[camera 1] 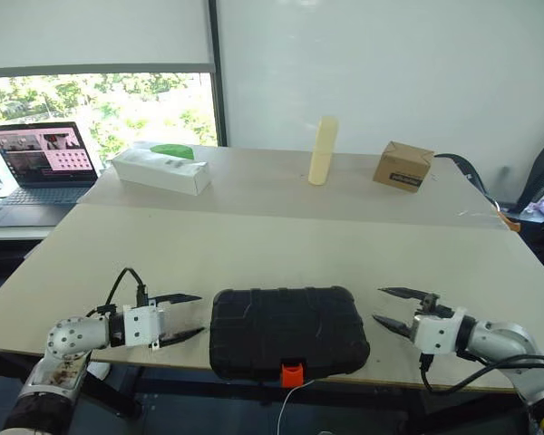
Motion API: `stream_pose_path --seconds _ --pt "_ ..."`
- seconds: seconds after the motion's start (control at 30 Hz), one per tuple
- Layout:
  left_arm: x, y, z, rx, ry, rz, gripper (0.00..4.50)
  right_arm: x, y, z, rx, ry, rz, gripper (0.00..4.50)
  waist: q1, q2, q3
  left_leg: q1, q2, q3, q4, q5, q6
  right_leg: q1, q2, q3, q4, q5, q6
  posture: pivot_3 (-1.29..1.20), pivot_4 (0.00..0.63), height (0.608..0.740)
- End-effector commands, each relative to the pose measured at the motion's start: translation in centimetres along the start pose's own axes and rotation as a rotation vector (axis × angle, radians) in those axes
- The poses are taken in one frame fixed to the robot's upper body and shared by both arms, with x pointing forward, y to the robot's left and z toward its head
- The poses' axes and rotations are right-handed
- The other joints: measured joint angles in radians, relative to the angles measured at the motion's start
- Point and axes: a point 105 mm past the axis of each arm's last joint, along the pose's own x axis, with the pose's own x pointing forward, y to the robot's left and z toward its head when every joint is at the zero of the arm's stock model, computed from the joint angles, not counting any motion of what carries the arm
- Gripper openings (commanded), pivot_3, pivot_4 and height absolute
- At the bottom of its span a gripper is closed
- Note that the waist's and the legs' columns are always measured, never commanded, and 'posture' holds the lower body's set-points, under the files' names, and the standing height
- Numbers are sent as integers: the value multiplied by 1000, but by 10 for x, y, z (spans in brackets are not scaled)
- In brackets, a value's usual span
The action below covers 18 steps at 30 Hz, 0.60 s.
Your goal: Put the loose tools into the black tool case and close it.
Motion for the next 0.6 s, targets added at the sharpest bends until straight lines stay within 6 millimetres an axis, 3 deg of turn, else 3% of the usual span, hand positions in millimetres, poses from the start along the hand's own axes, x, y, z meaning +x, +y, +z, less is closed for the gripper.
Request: stream_pose_path --seconds 0.03,0.13,0.23,0.5,0.57,0.6 --pt "-14 9 -9 -195 43 12 4451 -23 -2 3 129 11 -1 4418 0 0 0 0 0 0 0 0 0 0 0 0 0 0 0 0 150 740" --pt "-18 16 -11 -279 61 -8 4500 -41 26 25 399 -20 145 4020 12 0 0 0 2 -1 0 -1 1 1 1 -1 0 -1 0 0 150 740" --pt "-15 33 -8 -369 27 23 3750 -46 44 54 489 -58 246 3045 15 0 0 0 3 -2 0 -1 1 2 1 0 -1 -1 0 0 150 740" --pt "16 54 -6 -377 26 -15 713 -12 85 109 602 -98 357 212 13 -2 -1 1 4 -2 1 -1 0 1 4 1 1 -1 -1 0 150 740" --pt "27 50 -5 -365 29 -69 49 2 88 117 631 -94 362 0 14 -2 -1 0 2 -2 2 -1 0 0 4 1 1 -1 -1 0 150 740" --pt "32 48 -5 -373 35 -94 10 9 88 119 633 -85 362 0 14 -2 -1 -1 2 -2 2 -1 0 0 4 1 1 -1 -1 0 150 740"
